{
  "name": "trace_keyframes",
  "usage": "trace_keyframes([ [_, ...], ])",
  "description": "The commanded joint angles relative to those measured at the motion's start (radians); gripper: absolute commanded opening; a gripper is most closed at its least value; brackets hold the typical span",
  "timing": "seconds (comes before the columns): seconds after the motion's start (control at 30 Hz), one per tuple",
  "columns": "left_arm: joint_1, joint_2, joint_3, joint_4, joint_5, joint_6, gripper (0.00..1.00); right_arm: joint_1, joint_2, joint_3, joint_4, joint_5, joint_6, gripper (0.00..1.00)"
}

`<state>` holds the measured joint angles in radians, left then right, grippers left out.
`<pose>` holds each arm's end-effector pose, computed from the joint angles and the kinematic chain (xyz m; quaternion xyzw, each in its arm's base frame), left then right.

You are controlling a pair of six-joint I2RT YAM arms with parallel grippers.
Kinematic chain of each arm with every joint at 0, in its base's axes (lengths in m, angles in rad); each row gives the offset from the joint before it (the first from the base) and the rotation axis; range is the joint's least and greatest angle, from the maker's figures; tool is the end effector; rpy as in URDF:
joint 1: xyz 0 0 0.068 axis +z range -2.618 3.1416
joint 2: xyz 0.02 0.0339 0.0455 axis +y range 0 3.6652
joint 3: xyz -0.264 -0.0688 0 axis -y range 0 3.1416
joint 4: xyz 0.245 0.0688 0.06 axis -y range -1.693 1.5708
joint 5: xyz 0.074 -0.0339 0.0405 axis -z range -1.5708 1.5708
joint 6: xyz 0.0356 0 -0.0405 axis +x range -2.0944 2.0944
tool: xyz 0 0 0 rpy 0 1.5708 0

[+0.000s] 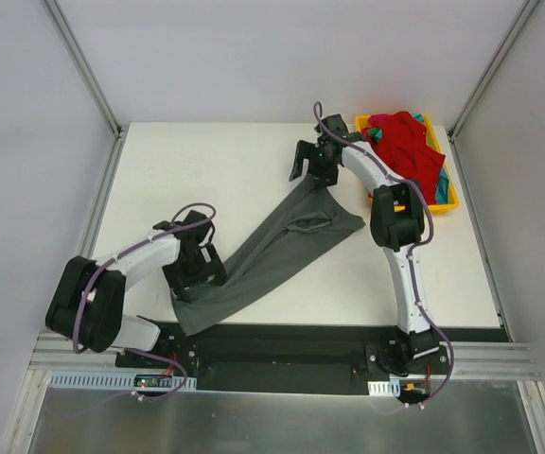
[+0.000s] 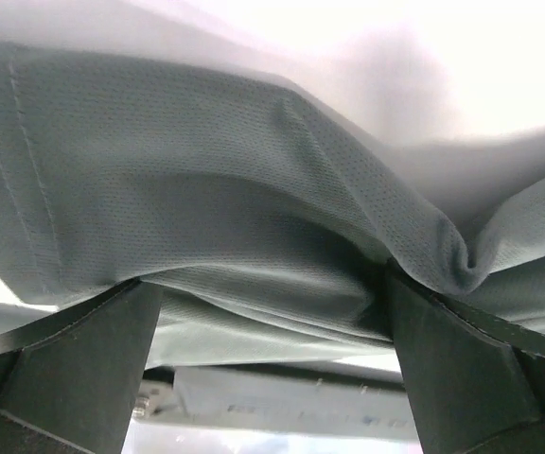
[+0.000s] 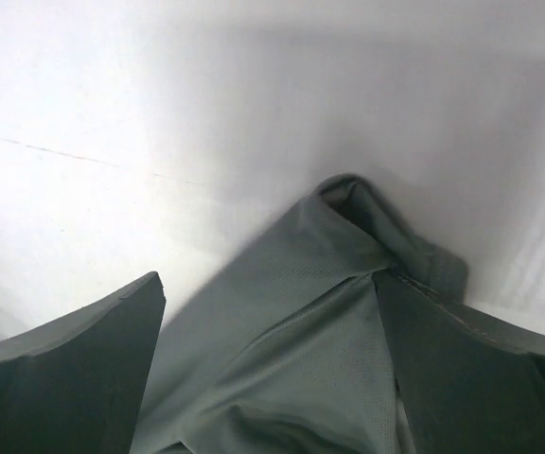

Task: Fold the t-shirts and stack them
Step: Rotate the tshirt 80 degrees

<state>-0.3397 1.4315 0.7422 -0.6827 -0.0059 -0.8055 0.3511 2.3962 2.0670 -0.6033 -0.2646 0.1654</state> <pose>0.2190 -0.0772 0.1580 -0.2299 0.9681 -0.0513 0.0850 0.4943 0.1910 0.1831 -0.1285 0.9333 0.2005 0.2687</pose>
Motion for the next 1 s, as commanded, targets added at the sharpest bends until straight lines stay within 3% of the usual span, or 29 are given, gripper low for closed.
trace_keyframes([
  [0.0,-0.059,-0.158,-0.044,-0.220,0.014,-0.078,0.99,0.002,0.078,0.249,-0.185,-0.058,-0.083,0.96],
  [0.1,-0.059,-0.293,0.057,-0.304,-0.112,-0.083,0.99,0.002,0.020,0.300,-0.155,-0.058,-0.084,0.96],
  [0.2,-0.059,-0.380,0.130,-0.321,-0.204,-0.066,0.99,0.023,-0.101,0.237,-0.156,0.020,-0.116,0.96],
  [0.37,-0.061,-0.410,0.177,-0.319,-0.178,-0.026,0.99,0.124,-0.385,-0.143,-0.167,0.181,-0.144,0.96],
  [0.53,-0.067,-0.414,0.137,-0.310,-0.102,0.000,0.99,0.239,-0.548,-0.474,-0.077,0.231,-0.009,0.96],
  [0.77,-0.067,-0.468,0.020,-0.190,-0.011,-0.004,0.99,0.287,-0.563,-0.683,0.048,0.182,0.141,0.96],
  [0.97,-0.068,-0.352,-0.078,-0.048,0.076,0.006,0.99,0.247,-0.468,-0.671,0.037,0.174,0.137,0.96],
])
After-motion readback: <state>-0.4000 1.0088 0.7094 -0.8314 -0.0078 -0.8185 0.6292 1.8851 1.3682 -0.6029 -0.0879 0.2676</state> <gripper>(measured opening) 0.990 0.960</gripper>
